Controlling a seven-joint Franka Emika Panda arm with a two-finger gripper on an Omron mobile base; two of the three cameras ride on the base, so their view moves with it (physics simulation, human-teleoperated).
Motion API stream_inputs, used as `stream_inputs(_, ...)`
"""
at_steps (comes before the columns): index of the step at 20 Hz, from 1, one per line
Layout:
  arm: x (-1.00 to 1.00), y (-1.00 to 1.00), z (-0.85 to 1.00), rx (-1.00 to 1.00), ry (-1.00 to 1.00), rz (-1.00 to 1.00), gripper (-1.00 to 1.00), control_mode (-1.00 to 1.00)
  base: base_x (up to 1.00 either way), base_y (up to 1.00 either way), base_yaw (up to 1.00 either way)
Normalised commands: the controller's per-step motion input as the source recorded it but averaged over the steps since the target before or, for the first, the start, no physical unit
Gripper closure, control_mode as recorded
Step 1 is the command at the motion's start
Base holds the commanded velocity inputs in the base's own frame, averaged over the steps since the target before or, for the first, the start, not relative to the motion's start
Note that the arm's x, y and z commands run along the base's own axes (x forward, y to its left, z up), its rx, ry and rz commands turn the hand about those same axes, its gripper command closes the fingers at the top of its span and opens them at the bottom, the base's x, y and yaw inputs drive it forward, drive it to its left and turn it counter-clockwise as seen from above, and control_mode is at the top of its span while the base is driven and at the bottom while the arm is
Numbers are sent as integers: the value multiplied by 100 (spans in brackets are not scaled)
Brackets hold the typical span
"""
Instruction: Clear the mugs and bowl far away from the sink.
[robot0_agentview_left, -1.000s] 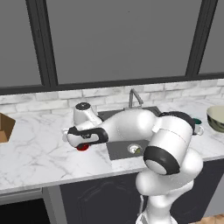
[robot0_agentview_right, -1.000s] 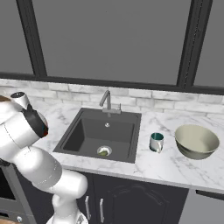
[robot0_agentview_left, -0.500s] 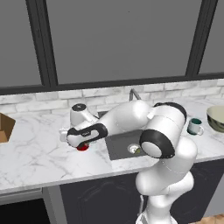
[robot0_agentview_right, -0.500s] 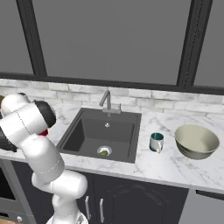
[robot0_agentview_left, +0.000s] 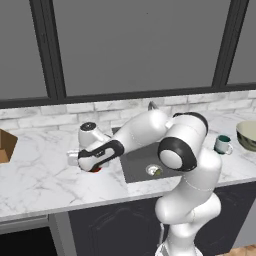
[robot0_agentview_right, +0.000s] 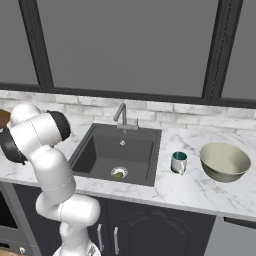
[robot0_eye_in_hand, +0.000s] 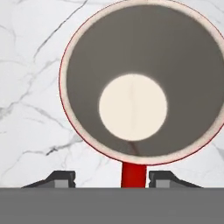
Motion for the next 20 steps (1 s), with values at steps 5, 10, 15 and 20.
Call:
stream_inputs(5,22,-19,-27,0,-8,2,100,-100,0,0,0)
stream_inputs(10,14,-33,-23,0,-13,10,100,-100,0,0,0)
stream_inputs(15,-9,-4,9,0,-6,7,100,-100,0,0,0)
stream_inputs(20,-51,-5,92,2,3,0,100,-100,0,0,0)
